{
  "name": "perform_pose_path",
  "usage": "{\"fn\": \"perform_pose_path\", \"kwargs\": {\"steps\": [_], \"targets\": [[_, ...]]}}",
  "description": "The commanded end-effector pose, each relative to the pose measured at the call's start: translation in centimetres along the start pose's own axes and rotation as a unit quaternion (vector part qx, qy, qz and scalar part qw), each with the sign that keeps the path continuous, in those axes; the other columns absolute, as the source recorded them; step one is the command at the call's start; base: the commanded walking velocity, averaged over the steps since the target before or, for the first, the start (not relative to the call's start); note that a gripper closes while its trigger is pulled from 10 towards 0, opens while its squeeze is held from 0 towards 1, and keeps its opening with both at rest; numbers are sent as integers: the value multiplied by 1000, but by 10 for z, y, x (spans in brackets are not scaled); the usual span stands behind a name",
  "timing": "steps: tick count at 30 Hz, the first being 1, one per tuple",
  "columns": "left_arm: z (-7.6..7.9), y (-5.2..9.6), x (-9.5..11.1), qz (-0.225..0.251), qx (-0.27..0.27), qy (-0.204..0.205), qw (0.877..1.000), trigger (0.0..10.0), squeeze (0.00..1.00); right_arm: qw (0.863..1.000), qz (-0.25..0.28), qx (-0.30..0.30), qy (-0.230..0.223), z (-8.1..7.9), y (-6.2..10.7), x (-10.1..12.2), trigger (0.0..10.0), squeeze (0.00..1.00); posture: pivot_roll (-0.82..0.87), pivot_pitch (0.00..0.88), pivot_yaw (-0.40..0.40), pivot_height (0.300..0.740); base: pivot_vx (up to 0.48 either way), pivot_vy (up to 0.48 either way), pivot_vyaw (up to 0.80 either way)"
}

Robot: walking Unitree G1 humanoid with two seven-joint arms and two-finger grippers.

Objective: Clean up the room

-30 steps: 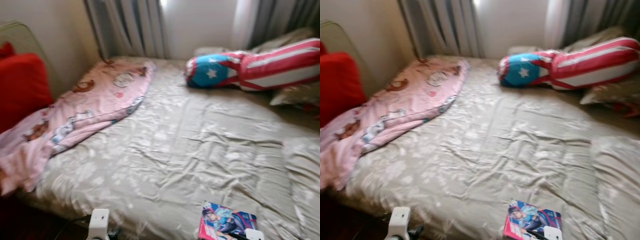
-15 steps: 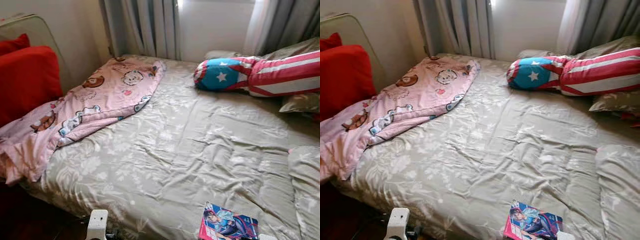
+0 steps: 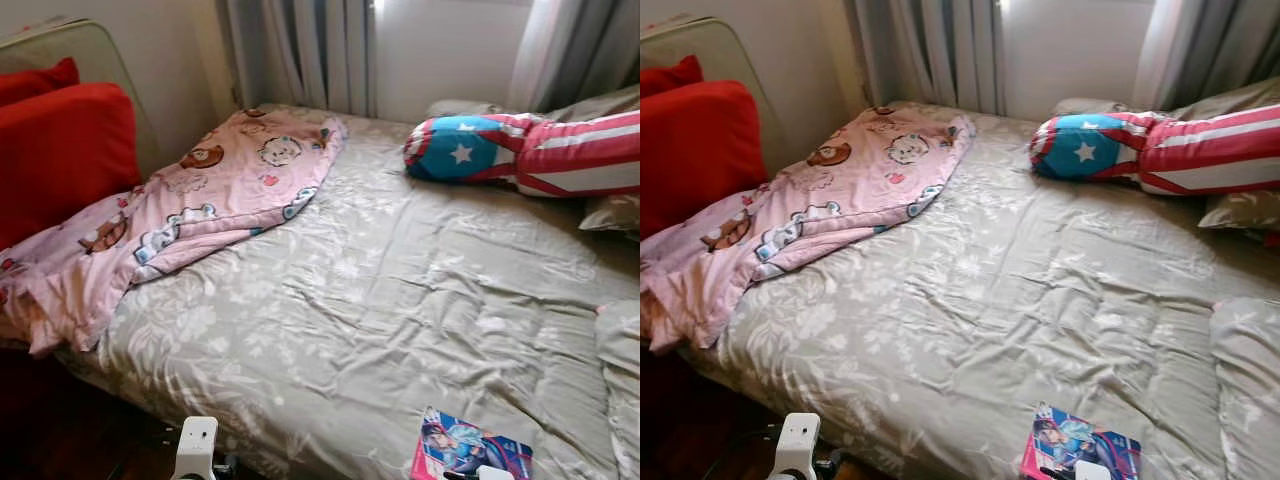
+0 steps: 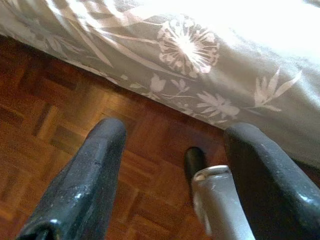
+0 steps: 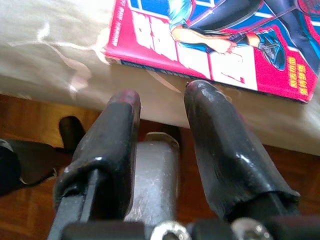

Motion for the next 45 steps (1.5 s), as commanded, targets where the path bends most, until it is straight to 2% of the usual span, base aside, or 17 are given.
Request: {"fn": "perform_pose_path", "kwargs": {"steps": [1,3,7,8,9,12,18,21,23,27,31,34,39,42,45], "targets": [[1,0,-1,-7,-2,-4,1000,10000,0,1000,1,-23,-9,24,5,3,10000,0,-95,0,33,740,0,409,0],[0,0,-1,-7,-2,-4,1000,10000,0,1000,3,-26,-9,30,6,6,10000,0,-93,0,32,740,0,407,0],[0,0,-2,-7,-2,-4,1000,10000,0,1000,3,-27,-10,32,6,7,10000,0,-92,0,32,740,0,407,0],[0,0,-2,-7,-2,-4,1000,10000,0,1000,2,-25,-9,29,5,6,10000,0,-92,0,32,740,0,401,0],[0,0,-2,-7,-2,-4,1000,10000,0,1000,0,-19,-8,17,3,3,10000,0,-92,0,32,740,0,405,0],[0,0,-2,-8,-2,-4,1000,10000,0,1000,-3,-9,-8,-2,0,-3,10000,0,-91,0,32,740,0,405,0],[0,0,-3,-9,-2,-3,1000,10000,0,1000,-8,-5,-4,-14,-1,-7,10000,0,-91,0,31,740,0,405,0],[0,0,-3,-9,-3,-3,1000,10000,0,1000,-8,-8,-4,-10,-1,-6,10000,0,-91,0,33,740,0,405,0],[0,0,-3,-9,-3,-4,1000,10000,0,1000,-4,-20,-5,15,1,5,10000,0,-91,0,33,740,0,407,0],[0,1,-3,-10,-3,-4,1000,10000,0,1000,-3,-25,-5,23,3,8,10000,0,-91,0,33,740,0,405,0],[0,1,-4,-10,-3,-4,1000,10000,0,1000,-3,-25,-4,23,3,9,10000,0,-91,0,34,740,0,405,0],[-1,1,-4,-11,-3,-4,1000,10000,0,1000,-5,-18,-3,11,-1,11,10000,0,-91,0,34,740,0,405,0],[0,1,-5,-12,-3,-4,1000,10000,0,1000,-6,-15,-3,4,-3,11,10000,0,-91,0,33,740,0,405,0],[0,1,-5,-13,-3,-3,1000,10000,0,1000,-8,-11,-2,-5,-5,10,10000,0,-92,0,33,740,0,407,0],[0,1,-6,-14,-3,-3,1000,10000,0,1000,-9,-13,-3,1,-3,7,10000,0,-92,0,33,740,0,405,0]]}}
Point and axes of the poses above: a point about 5 cm out from each wrist's last joint towards the gripper, its own y axis pointing back from the gripper into the wrist, its own x axis along the axis of the wrist's last joint, z = x × y, the point moved 1 cm from there along -y, pointing out of the wrist towards the gripper, and after that the axes turned 10 degrees about -y, right-handed, at the moved point
